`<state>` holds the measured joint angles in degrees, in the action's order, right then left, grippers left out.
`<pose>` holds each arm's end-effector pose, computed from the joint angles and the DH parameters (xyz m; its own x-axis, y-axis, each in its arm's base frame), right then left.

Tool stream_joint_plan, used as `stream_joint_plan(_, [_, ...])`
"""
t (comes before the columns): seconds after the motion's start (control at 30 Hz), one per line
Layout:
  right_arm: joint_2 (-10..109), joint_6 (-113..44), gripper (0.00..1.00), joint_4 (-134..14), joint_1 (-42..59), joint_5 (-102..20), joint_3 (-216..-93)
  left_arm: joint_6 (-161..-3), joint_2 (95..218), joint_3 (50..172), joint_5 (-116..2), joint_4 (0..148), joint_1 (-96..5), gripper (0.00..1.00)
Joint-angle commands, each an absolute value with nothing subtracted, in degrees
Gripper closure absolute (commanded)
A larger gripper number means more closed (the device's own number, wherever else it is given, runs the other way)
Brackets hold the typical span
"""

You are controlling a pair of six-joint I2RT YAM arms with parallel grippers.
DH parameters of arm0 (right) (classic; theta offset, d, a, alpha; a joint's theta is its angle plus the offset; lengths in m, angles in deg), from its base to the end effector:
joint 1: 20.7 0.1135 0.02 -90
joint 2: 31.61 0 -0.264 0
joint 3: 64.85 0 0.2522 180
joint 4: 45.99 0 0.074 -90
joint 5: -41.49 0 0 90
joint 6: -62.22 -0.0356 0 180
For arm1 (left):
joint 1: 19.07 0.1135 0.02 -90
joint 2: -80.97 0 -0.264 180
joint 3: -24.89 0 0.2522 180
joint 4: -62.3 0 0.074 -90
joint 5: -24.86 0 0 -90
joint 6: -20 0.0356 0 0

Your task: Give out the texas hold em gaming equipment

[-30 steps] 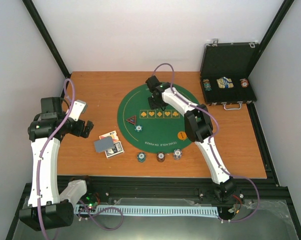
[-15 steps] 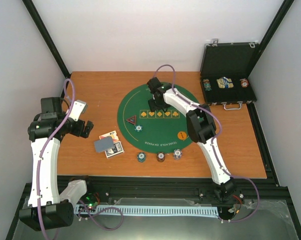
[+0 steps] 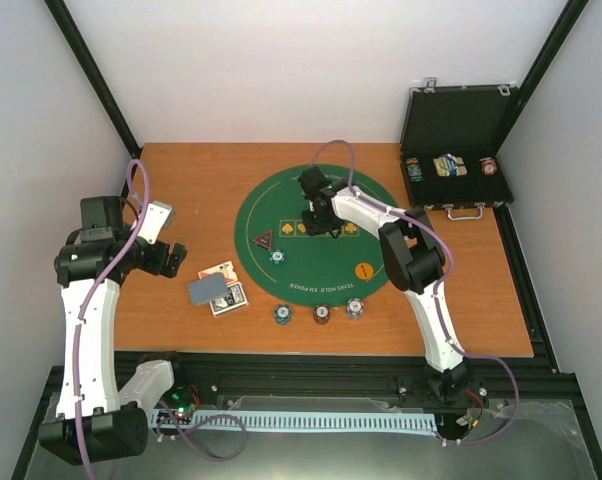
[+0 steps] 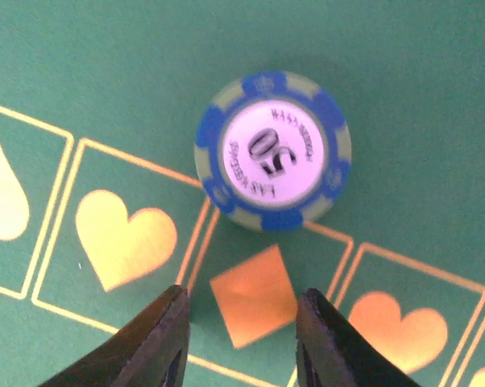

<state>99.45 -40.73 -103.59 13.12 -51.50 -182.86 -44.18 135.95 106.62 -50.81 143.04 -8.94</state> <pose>0.3960 0.2631 0.1523 -0.8853 -0.3237 -0.3339 -0.3520 0.9356 0.0263 0.1566 0.0190 0.3555 -0.7286 0.2985 -0.6164 0.3224 0.9436 0.0758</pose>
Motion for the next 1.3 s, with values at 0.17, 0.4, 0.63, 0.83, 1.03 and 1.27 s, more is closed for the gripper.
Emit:
stream_joint_plan(0.17, [106.72,-40.17,0.68,-106.37,13.23,-53.90,-194.24,-42.87,135.31,108.14,-51.68,143.39,-8.44,0.00])
stream_joint_plan(0.4, [109.45,-41.05,0.75,-107.04,11.94,-54.10,-197.41,-42.50,135.45,107.56,-52.13,142.78,-8.45,0.00])
stream_joint_plan(0.63, [112.99,-40.81,0.77,-108.49,11.30,-54.58,-202.59,-42.30,135.75,107.74,-52.26,142.64,-8.50,0.00])
stream_joint_plan(0.83, [115.42,-41.52,0.77,-109.06,11.29,-53.66,-206.60,-41.93,135.95,107.06,-52.57,142.29,-8.51,0.00])
stream_joint_plan(1.03, [110.25,-41.96,0.63,-108.60,11.35,-53.61,-201.53,-41.88,135.98,107.27,-52.33,142.69,-8.50,0.00])
stream_joint_plan(1.27, [91.18,-42.89,0.32,-102.15,15.53,-54.65,-180.47,-41.89,135.71,106.67,-52.07,143.03,-8.50,0.00])
